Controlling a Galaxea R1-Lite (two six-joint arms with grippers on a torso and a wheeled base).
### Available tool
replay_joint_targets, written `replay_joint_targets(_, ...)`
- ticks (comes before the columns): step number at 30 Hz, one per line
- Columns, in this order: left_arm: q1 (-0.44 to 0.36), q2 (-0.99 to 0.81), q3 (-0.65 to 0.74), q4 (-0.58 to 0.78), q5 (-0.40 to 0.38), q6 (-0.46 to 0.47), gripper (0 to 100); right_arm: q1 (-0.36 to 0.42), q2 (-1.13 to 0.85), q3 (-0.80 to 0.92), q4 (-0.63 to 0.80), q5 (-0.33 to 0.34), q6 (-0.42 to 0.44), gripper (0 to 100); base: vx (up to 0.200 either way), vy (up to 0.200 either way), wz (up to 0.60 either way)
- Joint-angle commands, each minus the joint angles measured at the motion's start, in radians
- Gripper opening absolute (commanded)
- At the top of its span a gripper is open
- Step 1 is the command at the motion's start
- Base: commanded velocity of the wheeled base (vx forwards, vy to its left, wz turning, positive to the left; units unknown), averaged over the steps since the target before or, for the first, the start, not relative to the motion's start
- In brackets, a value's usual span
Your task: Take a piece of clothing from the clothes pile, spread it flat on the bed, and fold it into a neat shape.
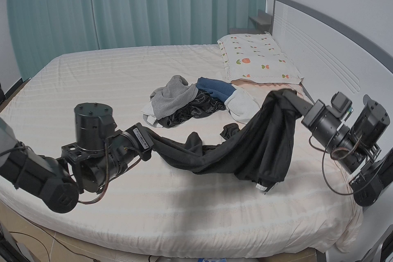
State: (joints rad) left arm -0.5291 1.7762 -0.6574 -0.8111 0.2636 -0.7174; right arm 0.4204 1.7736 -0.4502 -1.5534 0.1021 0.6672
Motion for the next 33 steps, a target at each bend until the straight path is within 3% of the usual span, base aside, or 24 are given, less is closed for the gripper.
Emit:
replay_joint_targets(1,0.003,-0.127,0.164,-0.094,-0.038,-0.039,0,-0.043,0.013,-0.084,-0.007,-0.035,-0.029,0,0.0,0.0,0.0)
replay_joint_targets(5,0.017,-0.075,0.171,-0.146,-0.046,-0.065,0,-0.066,0.032,-0.018,-0.008,-0.045,0.015,0,0.0,0.0,0.0)
replay_joint_targets(10,0.021,-0.055,0.177,-0.146,-0.046,-0.148,0,-0.055,0.052,-0.021,-0.008,-0.056,0.077,0,0.0,0.0,0.0)
replay_joint_targets(12,0.018,-0.061,0.188,-0.146,-0.06,-0.209,0,-0.042,0.049,0.059,-0.007,-0.055,0.095,0,0.0,0.0,0.0)
replay_joint_targets(23,0.008,-0.055,0.226,-0.149,-0.075,-0.217,0,-0.052,0.081,0.074,0.015,-0.062,0.094,0,0.0,0.0,0.0)
replay_joint_targets(29,0.012,-0.054,0.228,-0.149,-0.076,-0.215,0,-0.048,0.095,0.065,0.044,-0.101,0.094,0,-0.2,0.0,0.0)
replay_joint_targets(33,0.015,-0.055,0.226,-0.149,-0.076,-0.215,0,-0.043,0.098,0.048,0.073,-0.131,0.094,0,0.0,0.0,0.0)
